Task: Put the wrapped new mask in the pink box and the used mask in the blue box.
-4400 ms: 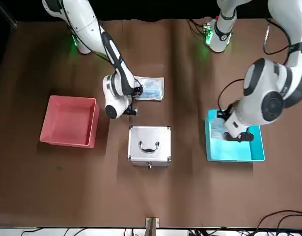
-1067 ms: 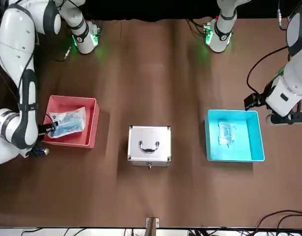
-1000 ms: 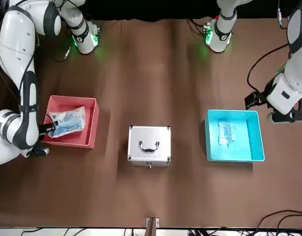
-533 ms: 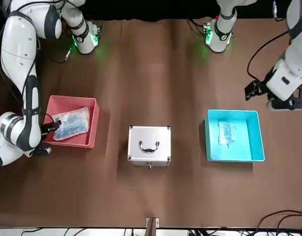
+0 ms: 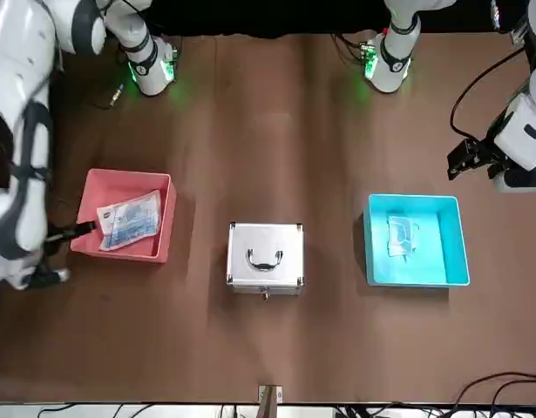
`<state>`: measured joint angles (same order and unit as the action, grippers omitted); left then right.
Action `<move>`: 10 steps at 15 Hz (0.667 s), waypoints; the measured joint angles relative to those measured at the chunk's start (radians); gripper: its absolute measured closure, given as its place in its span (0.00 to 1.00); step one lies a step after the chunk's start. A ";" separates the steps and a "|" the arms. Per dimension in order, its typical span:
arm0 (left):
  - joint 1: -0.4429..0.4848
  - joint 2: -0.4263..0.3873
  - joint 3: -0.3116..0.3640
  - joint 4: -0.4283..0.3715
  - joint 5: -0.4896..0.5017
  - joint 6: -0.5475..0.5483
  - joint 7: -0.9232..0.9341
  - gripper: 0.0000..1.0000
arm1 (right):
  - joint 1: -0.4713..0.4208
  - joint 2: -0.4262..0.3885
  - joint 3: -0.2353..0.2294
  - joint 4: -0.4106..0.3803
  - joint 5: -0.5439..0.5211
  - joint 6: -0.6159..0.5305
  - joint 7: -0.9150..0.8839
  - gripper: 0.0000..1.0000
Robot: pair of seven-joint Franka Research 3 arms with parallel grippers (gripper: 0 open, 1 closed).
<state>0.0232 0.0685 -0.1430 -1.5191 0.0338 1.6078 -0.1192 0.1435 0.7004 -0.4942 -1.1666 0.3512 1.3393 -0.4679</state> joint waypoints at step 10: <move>-0.005 0.004 -0.008 0.000 0.000 -0.017 -0.001 0.00 | 0.030 -0.332 0.037 -0.020 -0.143 -0.050 0.136 0.01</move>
<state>0.0178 0.0727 -0.1512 -1.5195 0.0338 1.5910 -0.1206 0.1737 0.3683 -0.4574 -1.1868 0.2083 1.2896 -0.3321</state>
